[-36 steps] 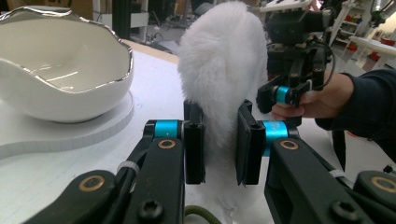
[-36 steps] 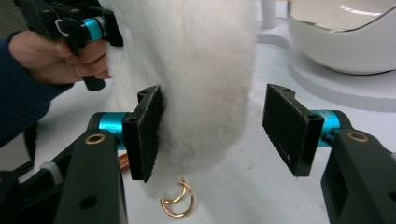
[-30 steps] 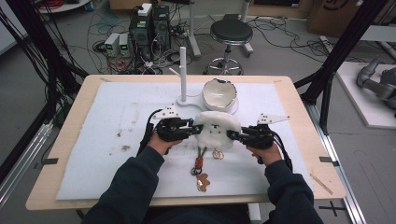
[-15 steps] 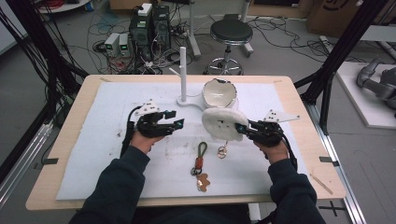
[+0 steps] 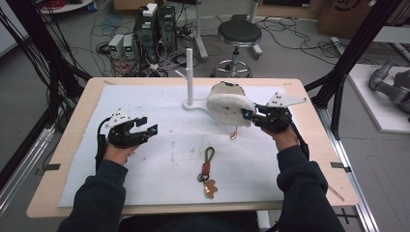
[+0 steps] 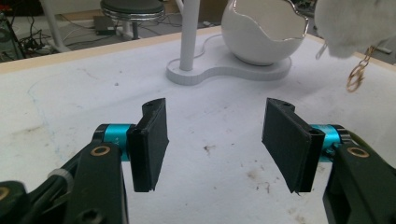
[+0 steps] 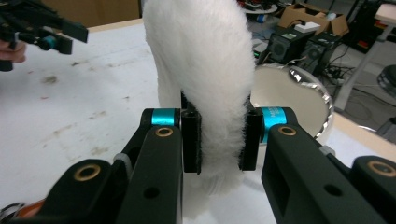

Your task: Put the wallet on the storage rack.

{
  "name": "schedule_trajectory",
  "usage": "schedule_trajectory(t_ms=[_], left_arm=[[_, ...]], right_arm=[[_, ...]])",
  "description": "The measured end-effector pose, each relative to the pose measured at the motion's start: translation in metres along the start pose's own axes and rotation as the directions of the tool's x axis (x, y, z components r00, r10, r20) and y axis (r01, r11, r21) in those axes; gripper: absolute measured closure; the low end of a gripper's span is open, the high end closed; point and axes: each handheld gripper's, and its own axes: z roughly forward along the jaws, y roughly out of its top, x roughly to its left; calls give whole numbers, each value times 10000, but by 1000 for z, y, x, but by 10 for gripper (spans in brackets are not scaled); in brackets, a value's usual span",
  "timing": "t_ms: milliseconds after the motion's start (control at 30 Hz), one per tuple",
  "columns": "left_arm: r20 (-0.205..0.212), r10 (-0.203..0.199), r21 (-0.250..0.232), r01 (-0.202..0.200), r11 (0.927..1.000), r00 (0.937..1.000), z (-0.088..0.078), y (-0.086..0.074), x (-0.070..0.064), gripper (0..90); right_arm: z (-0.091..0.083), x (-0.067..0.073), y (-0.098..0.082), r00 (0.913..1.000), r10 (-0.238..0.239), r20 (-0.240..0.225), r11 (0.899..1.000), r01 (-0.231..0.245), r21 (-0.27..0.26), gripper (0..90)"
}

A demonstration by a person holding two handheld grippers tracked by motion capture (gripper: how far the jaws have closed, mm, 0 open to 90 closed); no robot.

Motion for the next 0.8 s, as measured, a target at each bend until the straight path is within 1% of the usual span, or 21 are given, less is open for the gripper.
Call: schedule_trajectory(t_ms=[33,67,100,133,167,200,233,267,300,333,367,400,433,500,533,667,700,733,800], left_arm=[[-23,-12,-11,12,10000,10000,0,-1,1,405],[-50,-39,30,39,10000,10000,0,-2,2,405],[-53,-11,113,11,9999,10000,1,-3,3,405],[-78,-27,115,28,9999,10000,1,-4,3,405],[-98,-114,88,115,9999,9999,1,-4,5,405],[-98,-114,88,115,9999,9999,1,-4,5,405],[-113,-117,85,118,9999,9999,1,-4,5,405],[-107,-148,74,149,9999,9998,1,-4,6,405],[-109,-165,59,166,9998,9998,1,-4,6,405],[-113,-172,57,172,9998,9998,1,-4,6,405],[-112,-189,61,190,9998,9998,1,-4,6,405],[-98,-198,41,199,9998,9998,1,-4,6,405],[-105,-214,41,214,9998,9997,1,-4,7,406],[-95,-205,37,205,9998,9997,1,-4,7,406],[-96,-240,30,240,9997,9997,1,-5,7,406],[-112,-304,11,304,9995,9995,1,-5,8,406],[-97,-305,9,305,9995,9995,1,-5,8,406],[-97,-300,11,300,9995,9995,1,-5,8,406],[-84,-324,4,324,9995,9994,1,-5,8,406]], right_arm=[[0,0,0,10000,0,0,10000,0,0,767],[3,-4,8,9999,-55,87,10000,55,63,767],[4,-7,13,9998,-95,164,9999,93,130,767],[4,-7,13,9998,-95,164,9999,93,130,767],[7,-11,22,9993,-252,285,9994,245,246,767],[7,-11,22,9993,-252,285,9994,245,246,767],[9,-14,31,9985,-385,397,9988,373,312,767],[10,-15,36,9975,-519,479,9981,503,344,767],[11,-17,40,9972,-544,504,9980,526,356,767],[11,-17,40,9972,-544,504,9980,526,356,767],[13,-20,49,9967,-600,547,9976,579,391,767],[13,-20,49,9967,-600,547,9976,579,391,767],[15,-21,56,9960,-638,628,9976,620,311,767],[16,-22,59,9961,-631,623,9976,611,329,767],[19,-24,66,9945,-777,708,9962,747,447,767],[24,-26,73,9932,-904,730,9948,867,527,767],[26,-27,75,9922,-974,781,9936,925,645,767],[30,-30,79,9891,-1169,897,9906,1097,812,767],[33,-33,80,9882,-1100,1070,9913,1012,844,767]])
